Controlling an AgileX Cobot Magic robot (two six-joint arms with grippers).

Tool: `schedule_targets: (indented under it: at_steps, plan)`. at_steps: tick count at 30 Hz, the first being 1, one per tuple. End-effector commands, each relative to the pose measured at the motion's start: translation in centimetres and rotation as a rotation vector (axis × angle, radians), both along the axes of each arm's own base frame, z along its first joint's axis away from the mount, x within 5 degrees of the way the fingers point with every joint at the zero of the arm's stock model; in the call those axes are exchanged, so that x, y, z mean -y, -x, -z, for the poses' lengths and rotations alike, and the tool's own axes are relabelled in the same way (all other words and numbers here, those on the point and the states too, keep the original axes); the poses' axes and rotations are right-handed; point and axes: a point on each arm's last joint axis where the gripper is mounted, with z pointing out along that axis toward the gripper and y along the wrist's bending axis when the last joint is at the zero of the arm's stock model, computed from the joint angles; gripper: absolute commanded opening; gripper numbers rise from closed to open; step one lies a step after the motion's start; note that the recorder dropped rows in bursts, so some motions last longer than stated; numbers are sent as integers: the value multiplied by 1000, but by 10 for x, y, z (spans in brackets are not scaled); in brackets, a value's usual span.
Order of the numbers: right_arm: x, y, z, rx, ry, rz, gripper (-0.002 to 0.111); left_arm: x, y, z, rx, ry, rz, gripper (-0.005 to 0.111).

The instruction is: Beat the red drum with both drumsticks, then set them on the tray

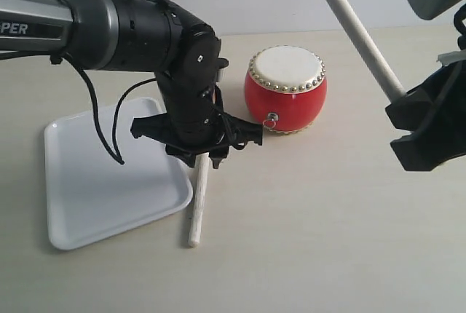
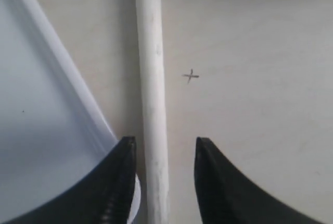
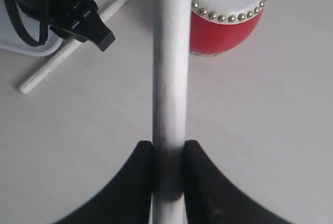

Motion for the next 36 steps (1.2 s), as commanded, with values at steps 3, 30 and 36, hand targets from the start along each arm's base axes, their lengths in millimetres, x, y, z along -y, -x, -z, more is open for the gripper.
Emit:
schedule_targets:
  at_steps: [3,30,36]
  plan:
    - [0,-1,0,21,12,-10,0,0,-3,12,-22,-15,-8,38]
    - [0,-2,-1,36,4,-14,0,20,29,23,-195,-17,44,38]
    - [0,-2,-1,36,4,-14,0,23,35,23,-221,-16,-11,38]
